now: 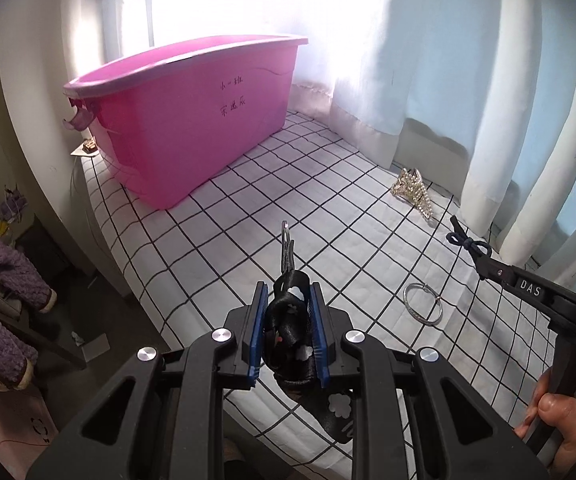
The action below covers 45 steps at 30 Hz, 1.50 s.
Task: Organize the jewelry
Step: 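Carry the keychain and bow hair tie into the pink tub and open both tools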
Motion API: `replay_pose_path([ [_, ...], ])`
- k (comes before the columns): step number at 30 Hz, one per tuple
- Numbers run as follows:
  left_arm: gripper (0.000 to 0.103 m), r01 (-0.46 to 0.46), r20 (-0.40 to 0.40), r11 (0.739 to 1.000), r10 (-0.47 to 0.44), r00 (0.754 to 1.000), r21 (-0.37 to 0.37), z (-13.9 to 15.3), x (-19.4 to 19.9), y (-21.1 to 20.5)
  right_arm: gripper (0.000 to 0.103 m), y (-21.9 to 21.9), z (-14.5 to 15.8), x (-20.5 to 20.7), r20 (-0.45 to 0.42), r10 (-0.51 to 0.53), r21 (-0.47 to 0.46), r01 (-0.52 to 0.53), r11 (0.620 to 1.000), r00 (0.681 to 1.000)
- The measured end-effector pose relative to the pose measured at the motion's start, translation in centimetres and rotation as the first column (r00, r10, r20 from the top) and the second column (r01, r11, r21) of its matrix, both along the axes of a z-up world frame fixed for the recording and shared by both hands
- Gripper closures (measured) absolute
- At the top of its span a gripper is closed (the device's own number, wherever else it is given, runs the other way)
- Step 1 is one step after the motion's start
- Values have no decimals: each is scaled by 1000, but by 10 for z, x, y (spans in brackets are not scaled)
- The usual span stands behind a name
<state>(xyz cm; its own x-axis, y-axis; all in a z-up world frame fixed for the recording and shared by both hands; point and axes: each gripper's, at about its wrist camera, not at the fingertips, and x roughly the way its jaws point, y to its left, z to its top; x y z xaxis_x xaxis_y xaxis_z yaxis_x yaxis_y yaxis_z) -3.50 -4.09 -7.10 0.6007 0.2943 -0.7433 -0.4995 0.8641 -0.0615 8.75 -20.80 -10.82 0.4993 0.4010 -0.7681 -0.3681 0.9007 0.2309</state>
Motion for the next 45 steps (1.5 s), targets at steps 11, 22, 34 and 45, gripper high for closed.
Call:
replay_pose_path([
  [11, 82, -69, 111, 996, 62, 992, 64, 102, -15, 31, 94, 24, 95, -31, 87, 124, 74, -130, 989, 989],
  [22, 82, -78, 182, 992, 58, 982, 104, 159, -4, 124, 94, 122, 172, -27, 230, 211, 180, -255, 950, 950],
  [34, 82, 66, 133, 993, -80, 988, 102, 152, 80, 262, 94, 289, 178, 24, 195, 184, 158, -216, 964, 963],
  [45, 82, 179, 30, 984, -179, 983, 24, 107, 140, 336, 94, 384, 137, 86, 95, 161, 21, -164, 986, 982],
])
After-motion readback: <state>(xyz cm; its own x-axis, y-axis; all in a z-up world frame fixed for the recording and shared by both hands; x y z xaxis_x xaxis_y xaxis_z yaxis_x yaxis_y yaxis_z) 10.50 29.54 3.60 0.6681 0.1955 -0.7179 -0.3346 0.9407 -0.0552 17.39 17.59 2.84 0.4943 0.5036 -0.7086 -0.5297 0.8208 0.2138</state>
